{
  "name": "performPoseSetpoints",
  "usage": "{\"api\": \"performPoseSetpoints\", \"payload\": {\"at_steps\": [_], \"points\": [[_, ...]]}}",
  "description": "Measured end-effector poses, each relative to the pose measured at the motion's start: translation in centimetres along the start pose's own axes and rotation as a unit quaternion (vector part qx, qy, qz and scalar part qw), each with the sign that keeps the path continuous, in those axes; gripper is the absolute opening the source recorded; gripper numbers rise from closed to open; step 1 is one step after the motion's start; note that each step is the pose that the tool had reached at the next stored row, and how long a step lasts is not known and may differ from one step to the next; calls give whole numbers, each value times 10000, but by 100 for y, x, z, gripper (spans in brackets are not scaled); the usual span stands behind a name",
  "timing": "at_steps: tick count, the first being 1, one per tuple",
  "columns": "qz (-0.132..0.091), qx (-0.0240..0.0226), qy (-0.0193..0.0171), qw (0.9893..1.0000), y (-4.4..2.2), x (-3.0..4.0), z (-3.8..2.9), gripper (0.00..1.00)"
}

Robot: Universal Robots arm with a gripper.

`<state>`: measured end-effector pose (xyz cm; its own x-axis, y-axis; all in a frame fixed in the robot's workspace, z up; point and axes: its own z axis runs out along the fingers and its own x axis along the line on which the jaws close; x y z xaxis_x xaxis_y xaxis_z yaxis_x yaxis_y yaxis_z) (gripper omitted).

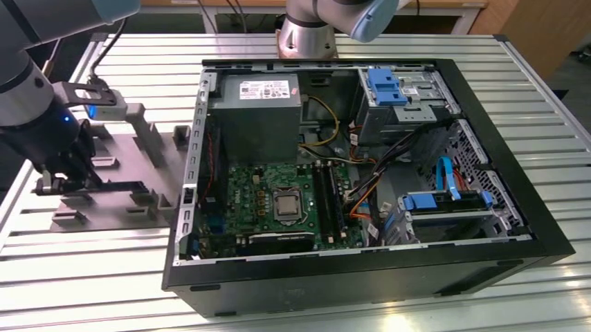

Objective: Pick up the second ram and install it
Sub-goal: 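Pick up the second ram and move it above second insertion slot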

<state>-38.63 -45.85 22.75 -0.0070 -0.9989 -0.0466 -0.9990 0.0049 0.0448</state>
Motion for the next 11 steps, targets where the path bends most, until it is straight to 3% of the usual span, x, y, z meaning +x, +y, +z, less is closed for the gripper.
{"api": "performPoseSetpoints", "payload": {"at_steps": [11], "points": [[0,0,0,10000,5,-5,-113,12]]}}
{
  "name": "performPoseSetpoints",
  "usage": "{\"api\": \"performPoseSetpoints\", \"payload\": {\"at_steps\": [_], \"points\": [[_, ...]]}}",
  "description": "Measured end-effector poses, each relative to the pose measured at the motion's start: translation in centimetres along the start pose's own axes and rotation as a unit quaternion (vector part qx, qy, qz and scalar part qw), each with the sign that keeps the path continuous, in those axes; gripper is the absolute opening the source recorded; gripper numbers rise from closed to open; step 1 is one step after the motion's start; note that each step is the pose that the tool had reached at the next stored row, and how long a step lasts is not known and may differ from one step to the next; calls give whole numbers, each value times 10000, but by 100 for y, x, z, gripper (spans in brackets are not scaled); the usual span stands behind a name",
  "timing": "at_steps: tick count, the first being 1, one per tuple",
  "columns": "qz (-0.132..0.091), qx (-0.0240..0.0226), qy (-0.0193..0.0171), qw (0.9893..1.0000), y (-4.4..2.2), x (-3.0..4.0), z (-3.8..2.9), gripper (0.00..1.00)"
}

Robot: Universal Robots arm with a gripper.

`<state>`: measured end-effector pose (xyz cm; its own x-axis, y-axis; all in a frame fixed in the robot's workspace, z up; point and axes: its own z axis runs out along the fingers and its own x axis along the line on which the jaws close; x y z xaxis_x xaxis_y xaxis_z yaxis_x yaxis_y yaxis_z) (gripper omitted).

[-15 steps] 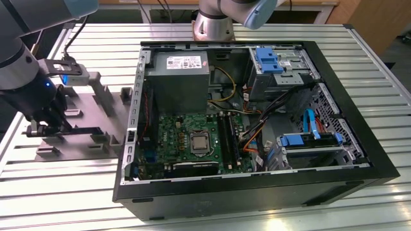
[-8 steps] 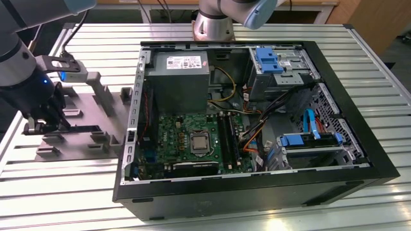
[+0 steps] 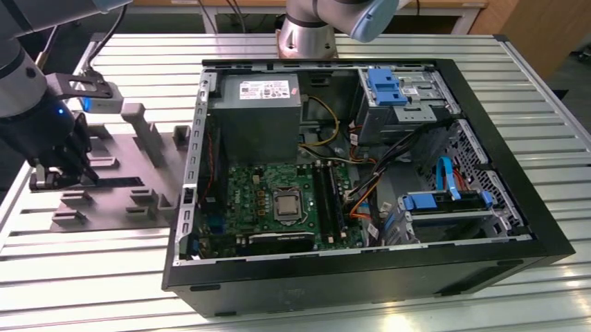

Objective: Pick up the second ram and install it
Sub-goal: 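Pick up the second ram and move it above second insertion slot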

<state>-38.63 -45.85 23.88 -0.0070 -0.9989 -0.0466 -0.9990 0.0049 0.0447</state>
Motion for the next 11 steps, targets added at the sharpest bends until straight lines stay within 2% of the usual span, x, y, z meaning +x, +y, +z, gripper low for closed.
{"api": "performPoseSetpoints", "payload": {"at_steps": [11], "points": [[0,0,0,10000,5,-5,-106,12]]}}
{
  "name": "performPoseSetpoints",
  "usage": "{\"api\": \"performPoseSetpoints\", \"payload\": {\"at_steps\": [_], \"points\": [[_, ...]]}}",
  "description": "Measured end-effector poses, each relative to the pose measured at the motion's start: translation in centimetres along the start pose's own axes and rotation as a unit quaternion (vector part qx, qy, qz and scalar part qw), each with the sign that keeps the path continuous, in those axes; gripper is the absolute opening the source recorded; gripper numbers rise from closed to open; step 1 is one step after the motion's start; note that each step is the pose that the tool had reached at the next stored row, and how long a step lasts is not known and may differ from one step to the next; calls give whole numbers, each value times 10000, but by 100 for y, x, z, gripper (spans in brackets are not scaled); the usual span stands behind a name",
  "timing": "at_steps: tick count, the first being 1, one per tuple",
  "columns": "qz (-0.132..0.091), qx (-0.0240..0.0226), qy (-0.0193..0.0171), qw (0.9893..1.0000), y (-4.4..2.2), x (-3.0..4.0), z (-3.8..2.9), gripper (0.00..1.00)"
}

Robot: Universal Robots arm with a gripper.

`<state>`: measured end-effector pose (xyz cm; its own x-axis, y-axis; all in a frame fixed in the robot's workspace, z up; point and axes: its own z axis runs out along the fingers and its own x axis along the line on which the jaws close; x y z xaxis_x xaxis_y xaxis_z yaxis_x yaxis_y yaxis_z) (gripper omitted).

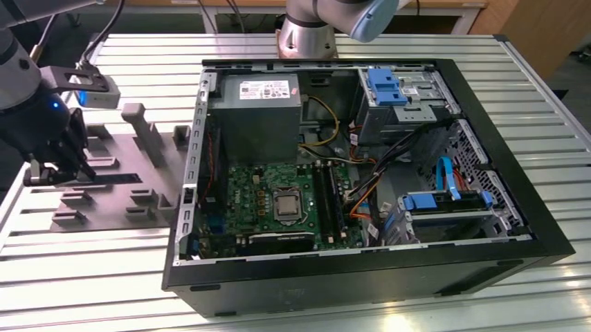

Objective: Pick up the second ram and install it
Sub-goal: 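Pick up the second ram and move it above second insertion slot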

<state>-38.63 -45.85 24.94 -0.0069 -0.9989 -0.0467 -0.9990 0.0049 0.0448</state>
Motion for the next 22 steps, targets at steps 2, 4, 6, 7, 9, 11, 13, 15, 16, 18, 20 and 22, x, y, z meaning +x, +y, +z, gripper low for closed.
{"api": "performPoseSetpoints", "payload": {"at_steps": [2,4,6,7,9,11,13,15,16,18,20,22], "points": [[0,0,-1,10000,1,-1,-20,12],[-1,0,-4,10000,2,-2,-41,12],[0,0,-6,10000,3,-3,-62,12],[0,0,-7,10000,3,-4,-73,12],[-1,0,-9,10000,4,-5,-98,12],[-1,0,-12,10000,5,-6,-123,12],[-1,0,-15,10000,7,-7,-149,12],[-1,0,-16,10000,8,-8,-175,12],[-1,0,-17,10000,8,-9,-188,12],[-1,0,-19,10000,9,-10,-213,12],[-1,0,-20,10000,11,-11,-237,12],[-1,0,-21,10000,12,-12,-262,12]]}}
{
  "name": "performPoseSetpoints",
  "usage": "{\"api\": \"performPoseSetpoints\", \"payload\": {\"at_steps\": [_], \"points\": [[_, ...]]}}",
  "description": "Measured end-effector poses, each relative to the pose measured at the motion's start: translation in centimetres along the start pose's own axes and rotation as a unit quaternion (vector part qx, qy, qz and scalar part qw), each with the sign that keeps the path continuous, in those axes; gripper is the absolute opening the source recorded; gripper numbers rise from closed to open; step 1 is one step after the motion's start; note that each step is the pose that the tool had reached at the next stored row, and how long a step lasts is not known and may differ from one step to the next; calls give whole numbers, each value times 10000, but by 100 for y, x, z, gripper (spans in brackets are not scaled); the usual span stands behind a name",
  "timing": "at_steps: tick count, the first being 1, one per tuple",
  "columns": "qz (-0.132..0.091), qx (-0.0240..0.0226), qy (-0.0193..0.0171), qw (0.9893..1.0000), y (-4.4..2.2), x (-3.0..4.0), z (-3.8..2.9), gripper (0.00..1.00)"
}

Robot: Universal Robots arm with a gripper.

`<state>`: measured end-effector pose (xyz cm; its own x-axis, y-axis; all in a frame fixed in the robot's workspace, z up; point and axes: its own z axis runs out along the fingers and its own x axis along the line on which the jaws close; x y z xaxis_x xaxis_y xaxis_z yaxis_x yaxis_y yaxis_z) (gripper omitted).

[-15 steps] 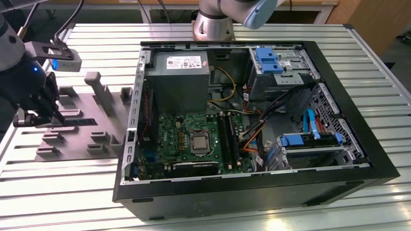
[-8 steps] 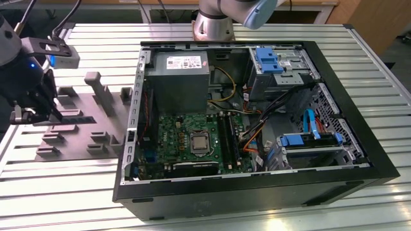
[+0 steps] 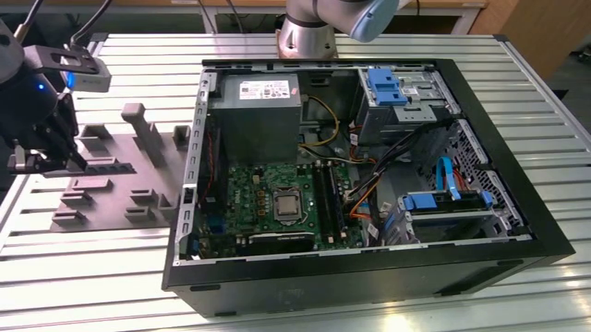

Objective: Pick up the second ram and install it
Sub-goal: 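Pick up the second ram and move it above second insertion slot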

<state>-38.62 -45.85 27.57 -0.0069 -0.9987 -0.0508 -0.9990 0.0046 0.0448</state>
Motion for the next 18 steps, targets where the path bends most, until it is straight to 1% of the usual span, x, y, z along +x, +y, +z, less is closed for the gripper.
{"api": "performPoseSetpoints", "payload": {"at_steps": [8,18], "points": [[-1,0,-12,10000,4,-5,-97,12],[-1,0,-17,10000,10,-12,-229,12]]}}
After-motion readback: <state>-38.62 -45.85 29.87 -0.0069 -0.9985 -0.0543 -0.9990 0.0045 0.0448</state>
